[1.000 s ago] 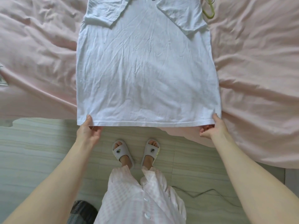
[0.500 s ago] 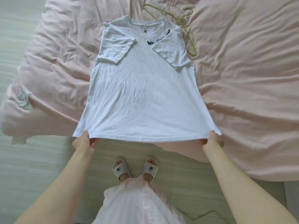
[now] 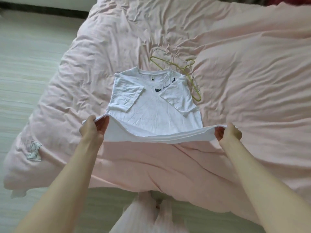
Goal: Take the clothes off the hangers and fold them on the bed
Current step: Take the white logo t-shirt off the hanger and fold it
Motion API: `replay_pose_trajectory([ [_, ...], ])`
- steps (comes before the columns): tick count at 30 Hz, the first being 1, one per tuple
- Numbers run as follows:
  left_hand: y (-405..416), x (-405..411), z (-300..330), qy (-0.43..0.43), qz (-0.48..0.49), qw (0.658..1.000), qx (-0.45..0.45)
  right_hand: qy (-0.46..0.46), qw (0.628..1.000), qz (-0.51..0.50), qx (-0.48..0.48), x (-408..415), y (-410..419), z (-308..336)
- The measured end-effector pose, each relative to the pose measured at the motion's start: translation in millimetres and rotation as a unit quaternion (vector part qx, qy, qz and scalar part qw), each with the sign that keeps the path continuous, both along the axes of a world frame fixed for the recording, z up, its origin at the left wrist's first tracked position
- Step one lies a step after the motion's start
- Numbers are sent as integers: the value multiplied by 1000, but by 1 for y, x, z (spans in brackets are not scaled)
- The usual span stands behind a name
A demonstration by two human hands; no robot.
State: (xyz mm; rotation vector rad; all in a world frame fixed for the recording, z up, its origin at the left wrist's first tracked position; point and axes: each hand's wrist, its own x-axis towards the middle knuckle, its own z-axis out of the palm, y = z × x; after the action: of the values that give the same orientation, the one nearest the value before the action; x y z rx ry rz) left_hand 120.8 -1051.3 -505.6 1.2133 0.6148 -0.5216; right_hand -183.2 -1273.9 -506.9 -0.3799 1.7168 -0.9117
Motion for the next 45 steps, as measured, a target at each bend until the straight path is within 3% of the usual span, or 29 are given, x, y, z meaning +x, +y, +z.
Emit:
replay_pose_trajectory([
  [8,-80,100,-22,41,-20,998,-49,-51,998,-40,-18,74,-88,-3],
  [19,-152,171,-62,59,7,996,-67,-87,995,-47,-18,149,-182,-35],
  [34,-221,247,-131,57,10,998,-26,-76,997,-4,7,228,-279,-101],
  [38,-239,256,-146,30,-57,998,11,-95,995,1,-7,242,-294,-127],
  [42,-245,239,-160,-49,-204,969,129,-49,994,93,-23,252,-287,-150],
  [44,-244,221,-168,-155,-292,917,222,34,979,189,-65,257,-270,-161],
  [45,-244,210,-173,-210,-339,874,279,88,961,246,-91,260,-259,-166],
])
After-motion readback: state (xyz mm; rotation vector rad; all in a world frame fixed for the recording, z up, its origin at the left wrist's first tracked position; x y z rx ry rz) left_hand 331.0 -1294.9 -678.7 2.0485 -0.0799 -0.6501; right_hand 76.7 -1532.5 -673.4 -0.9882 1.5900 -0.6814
